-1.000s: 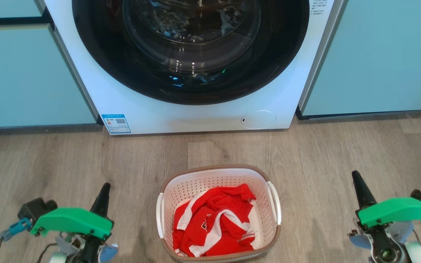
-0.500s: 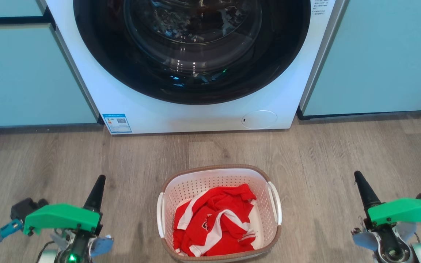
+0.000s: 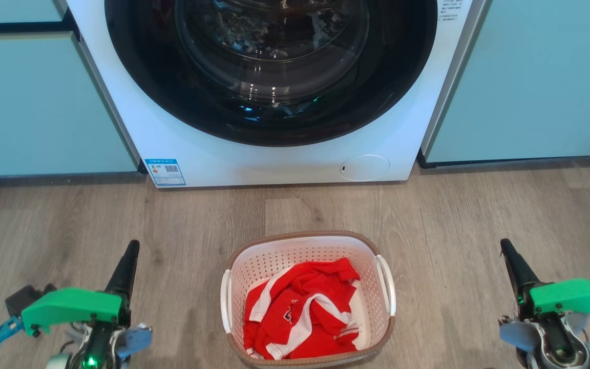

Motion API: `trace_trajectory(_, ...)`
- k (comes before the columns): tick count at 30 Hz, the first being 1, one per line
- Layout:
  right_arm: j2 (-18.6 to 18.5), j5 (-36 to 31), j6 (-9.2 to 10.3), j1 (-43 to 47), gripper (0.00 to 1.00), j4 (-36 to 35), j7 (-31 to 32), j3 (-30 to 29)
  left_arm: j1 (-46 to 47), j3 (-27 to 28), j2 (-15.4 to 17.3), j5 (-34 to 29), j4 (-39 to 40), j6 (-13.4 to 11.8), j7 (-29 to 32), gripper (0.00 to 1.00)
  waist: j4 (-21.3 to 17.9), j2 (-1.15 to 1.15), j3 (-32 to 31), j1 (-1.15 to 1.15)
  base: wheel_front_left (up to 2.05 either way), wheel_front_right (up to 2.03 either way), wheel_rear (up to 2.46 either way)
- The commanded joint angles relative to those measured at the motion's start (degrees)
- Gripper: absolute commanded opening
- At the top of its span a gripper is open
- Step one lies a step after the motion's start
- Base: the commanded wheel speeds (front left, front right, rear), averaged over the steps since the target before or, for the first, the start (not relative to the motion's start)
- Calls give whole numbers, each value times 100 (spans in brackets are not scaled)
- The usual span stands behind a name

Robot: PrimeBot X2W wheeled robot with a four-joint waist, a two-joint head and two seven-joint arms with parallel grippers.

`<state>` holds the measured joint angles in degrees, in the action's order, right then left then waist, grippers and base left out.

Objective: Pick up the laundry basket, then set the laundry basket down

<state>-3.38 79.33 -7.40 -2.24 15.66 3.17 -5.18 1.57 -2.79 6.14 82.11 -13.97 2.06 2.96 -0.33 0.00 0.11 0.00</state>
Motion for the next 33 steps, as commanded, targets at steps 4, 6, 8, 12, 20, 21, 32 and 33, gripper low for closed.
trace_trajectory(4, 3, 364, -8, -360, 0, -176, 105, 40, 385, 371, -58, 297, 112, 165, 83, 0, 8, 0, 1, 0, 0, 0, 0)
trace_trajectory(6, 4, 490, -8, -364, 0, -174, 130, 23, 394, 432, -84, 401, 96, 214, 109, 0, 11, 0, 2, 0, 0, 0, 0)
trace_trajectory(8, 6, 617, -8, -368, 0, -173, 155, 6, 403, 494, -110, 505, 81, 264, 134, 0, 15, 0, 3, 0, 0, 0, 0)
trace_trajectory(12, 8, 870, -8, -376, 0, -171, 205, -27, 421, 617, -163, 712, 49, 364, 186, 0, 21, 0, 4, 0, 0, 0, 0)
trace_trajectory(20, 14, 1322, -9, -390, 0, -166, 294, -87, 455, 838, -258, 1082, -6, 543, 279, 0, 33, 0, 7, 0, 0, 0, 0)
trace_trajectory(21, 15, 1321, -9, -390, 0, -166, 295, -89, 455, 841, -259, 1080, -6, 543, 281, 0, 33, 0, 7, 0, 0, 0, 0)
trace_trajectory(32, 20, 1315, -9, -391, 0, -166, 302, -97, 456, 854, -269, 1069, -6, 543, 291, 0, 33, 0, 7, 0, 0, 0, 0)
trace_trajectory(33, 20, 1315, -9, -391, 0, -166, 302, -97, 456, 854, -269, 1069, -6, 543, 291, 0, 33, 0, 7, 0, 0, 0, 0)
